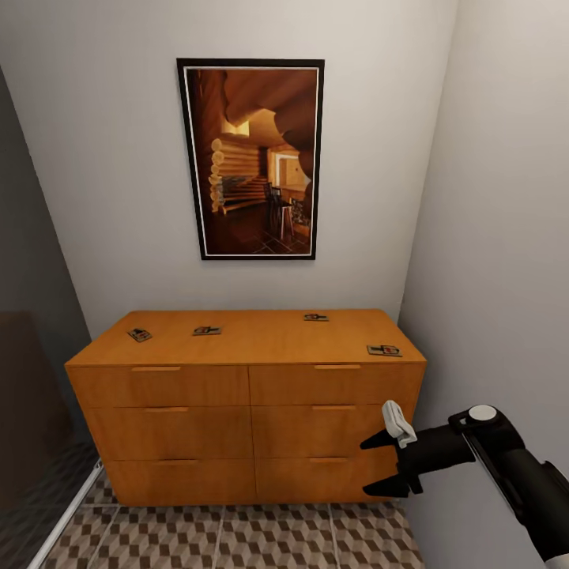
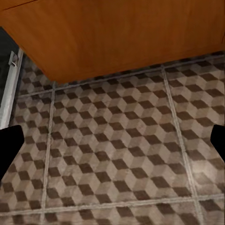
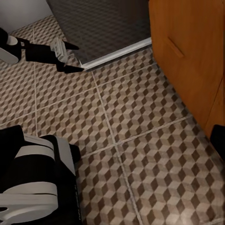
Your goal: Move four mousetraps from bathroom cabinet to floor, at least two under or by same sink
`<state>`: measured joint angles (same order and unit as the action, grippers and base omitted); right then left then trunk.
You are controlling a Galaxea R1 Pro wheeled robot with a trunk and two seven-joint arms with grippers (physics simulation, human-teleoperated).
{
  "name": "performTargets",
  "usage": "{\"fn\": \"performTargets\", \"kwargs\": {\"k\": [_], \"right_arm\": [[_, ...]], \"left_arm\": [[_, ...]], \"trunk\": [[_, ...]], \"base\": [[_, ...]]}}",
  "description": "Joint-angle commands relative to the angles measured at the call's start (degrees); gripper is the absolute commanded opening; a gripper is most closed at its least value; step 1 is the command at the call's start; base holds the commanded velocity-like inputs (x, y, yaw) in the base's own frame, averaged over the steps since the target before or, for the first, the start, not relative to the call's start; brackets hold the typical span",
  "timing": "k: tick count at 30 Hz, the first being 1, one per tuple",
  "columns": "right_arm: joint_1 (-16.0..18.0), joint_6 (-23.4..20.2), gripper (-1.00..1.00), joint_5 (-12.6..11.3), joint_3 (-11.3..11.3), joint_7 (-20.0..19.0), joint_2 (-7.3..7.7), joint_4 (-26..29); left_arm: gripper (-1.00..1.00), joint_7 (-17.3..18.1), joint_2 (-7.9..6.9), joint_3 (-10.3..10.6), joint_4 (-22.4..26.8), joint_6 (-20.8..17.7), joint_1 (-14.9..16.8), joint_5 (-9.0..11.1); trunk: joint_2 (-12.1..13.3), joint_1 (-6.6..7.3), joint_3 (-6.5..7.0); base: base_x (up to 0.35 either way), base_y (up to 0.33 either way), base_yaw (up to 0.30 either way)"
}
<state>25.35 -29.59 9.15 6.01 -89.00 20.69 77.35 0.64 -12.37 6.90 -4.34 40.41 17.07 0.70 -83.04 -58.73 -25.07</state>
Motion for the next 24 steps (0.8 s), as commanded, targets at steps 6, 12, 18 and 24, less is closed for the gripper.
{"fn": "performTargets", "kwargs": {"k": [6,12,18,24], "right_arm": [[0.1,-0.4,1.0,0.4,0.0,0.1,-0.12,0.5],[0.1,-0.3,1.0,0.4,0.0,0.8,-0.2,0.6],[0.1,-0.3,1.0,0.4,0.0,0.9,-0.16,0.6],[0.1,-0.3,1.0,0.4,0.0,1.0,-0.2,0.6]], "left_arm": [[1.0,0.0,-0.48,0.1,0.0,-1.9,0.1,0.3],[1.0,0.0,1.66,0.1,0.0,-2.2,0.1,0.4],[1.0,0.3,3.25,0.1,-0.2,-2.5,0.1,0.4],[1.0,0.3,3.62,0.1,-0.2,-5.5,0.1,0.3]], "trunk": [[0.0,0.0,-0.07],[0.0,0.0,-0.07],[0.0,0.0,-0.07],[0.0,0.0,-0.07]], "base": [[0.0,0.0,0.0],[0.0,0.0,0.0],[0.0,0.0,0.0],[0.0,0.0,0.0]]}}
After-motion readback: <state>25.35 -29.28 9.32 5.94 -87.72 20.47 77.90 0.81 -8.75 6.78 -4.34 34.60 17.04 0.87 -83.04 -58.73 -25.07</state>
